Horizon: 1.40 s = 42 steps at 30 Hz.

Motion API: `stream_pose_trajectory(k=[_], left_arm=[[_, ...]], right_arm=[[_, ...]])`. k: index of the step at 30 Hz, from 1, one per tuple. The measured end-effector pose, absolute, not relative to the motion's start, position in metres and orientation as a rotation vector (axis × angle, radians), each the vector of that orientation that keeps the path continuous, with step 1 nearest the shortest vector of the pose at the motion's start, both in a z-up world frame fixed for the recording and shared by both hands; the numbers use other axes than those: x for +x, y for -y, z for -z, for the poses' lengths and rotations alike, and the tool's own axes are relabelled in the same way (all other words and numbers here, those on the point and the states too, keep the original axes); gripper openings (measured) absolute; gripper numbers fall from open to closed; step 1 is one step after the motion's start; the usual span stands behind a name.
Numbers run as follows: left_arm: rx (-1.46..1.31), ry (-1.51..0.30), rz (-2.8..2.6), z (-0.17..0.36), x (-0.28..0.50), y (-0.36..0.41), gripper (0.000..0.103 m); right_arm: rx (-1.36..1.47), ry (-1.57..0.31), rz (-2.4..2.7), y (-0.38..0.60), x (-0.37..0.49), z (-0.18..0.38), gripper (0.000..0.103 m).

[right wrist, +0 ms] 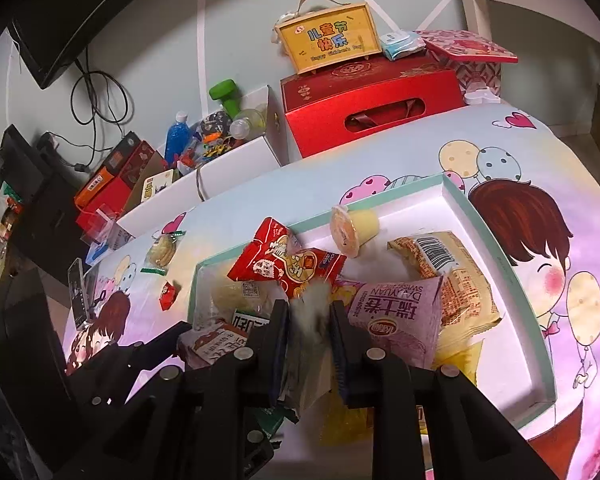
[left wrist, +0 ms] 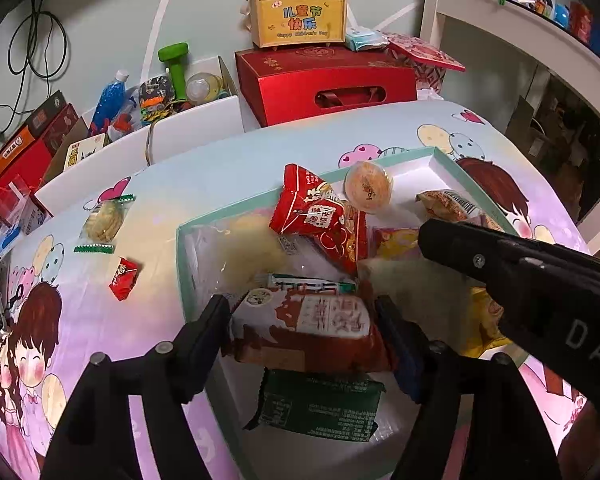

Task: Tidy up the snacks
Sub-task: 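Open both tools to release the packs into the tray, then move both tools back toward the cookie and red candy on the table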

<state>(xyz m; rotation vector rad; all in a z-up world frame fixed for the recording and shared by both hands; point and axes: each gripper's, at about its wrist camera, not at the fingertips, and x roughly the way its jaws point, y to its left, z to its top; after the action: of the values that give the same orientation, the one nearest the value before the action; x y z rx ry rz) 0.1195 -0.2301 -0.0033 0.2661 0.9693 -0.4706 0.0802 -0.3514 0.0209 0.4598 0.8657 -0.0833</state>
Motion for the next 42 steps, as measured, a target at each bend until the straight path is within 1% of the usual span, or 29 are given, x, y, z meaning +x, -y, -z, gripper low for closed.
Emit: stream_pose_trajectory(k=[5, 11, 17, 18, 19, 20, 21, 23, 25, 27, 31, 33, 36, 42], left_arm=[[0.256, -0.957, 0.472, -0.006, 0.118, 0.226, 0.076], [0.234, -0.934, 0.455, -0.023, 0.118, 0.213, 0.077], [0.197, -0.936, 0.394, -0.028, 0.125, 0.195, 0.077], [0.186, -0.941, 0.375, -0.028, 0.127, 0.191, 0.077], [0.176, -0.947, 0.357, -0.027, 0.129, 0.187, 0.079], [0.161, -0.957, 0.328, -0.025, 0.133, 0.182, 0.087], [0.151, -0.965, 0.306, -0.023, 0.135, 0.178, 0.091], [0.138, -0.984, 0.254, -0.016, 0.140, 0.169, 0.091], [0.125, -1.000, 0.209, -0.010, 0.143, 0.160, 0.092], [0.105, -1.015, 0.163, -0.004, 0.147, 0.151, 0.093], [0.075, -1.034, 0.112, 0.002, 0.152, 0.135, 0.094], [0.071, -1.038, 0.100, 0.003, 0.154, 0.131, 0.094], [0.063, -1.043, 0.092, 0.004, 0.155, 0.127, 0.094], [0.044, -1.046, 0.075, 0.005, 0.157, 0.121, 0.094]], right_arm=[[0.462, -0.868, 0.100, 0.355, 0.079, -0.022, 0.027], [0.460, -0.844, 0.108, 0.357, 0.074, -0.033, 0.027], [0.439, -0.839, 0.112, 0.356, 0.072, -0.040, 0.027], [0.436, -0.846, 0.115, 0.356, 0.073, -0.039, 0.030], [0.430, -0.860, 0.120, 0.355, 0.074, -0.037, 0.035], [0.423, -0.872, 0.125, 0.355, 0.075, -0.035, 0.048], [0.410, -0.887, 0.135, 0.353, 0.076, -0.033, 0.059], [0.370, -0.910, 0.154, 0.350, 0.078, -0.030, 0.061], [0.357, -0.920, 0.155, 0.348, 0.079, -0.029, 0.065], [0.351, -0.928, 0.157, 0.346, 0.079, -0.027, 0.080], [0.314, -0.941, 0.174, 0.342, 0.081, -0.023, 0.088], [0.312, -0.944, 0.173, 0.342, 0.081, -0.021, 0.096], [0.308, -0.945, 0.173, 0.340, 0.082, -0.021, 0.102], [0.298, -0.942, 0.172, 0.338, 0.083, -0.020, 0.103]])
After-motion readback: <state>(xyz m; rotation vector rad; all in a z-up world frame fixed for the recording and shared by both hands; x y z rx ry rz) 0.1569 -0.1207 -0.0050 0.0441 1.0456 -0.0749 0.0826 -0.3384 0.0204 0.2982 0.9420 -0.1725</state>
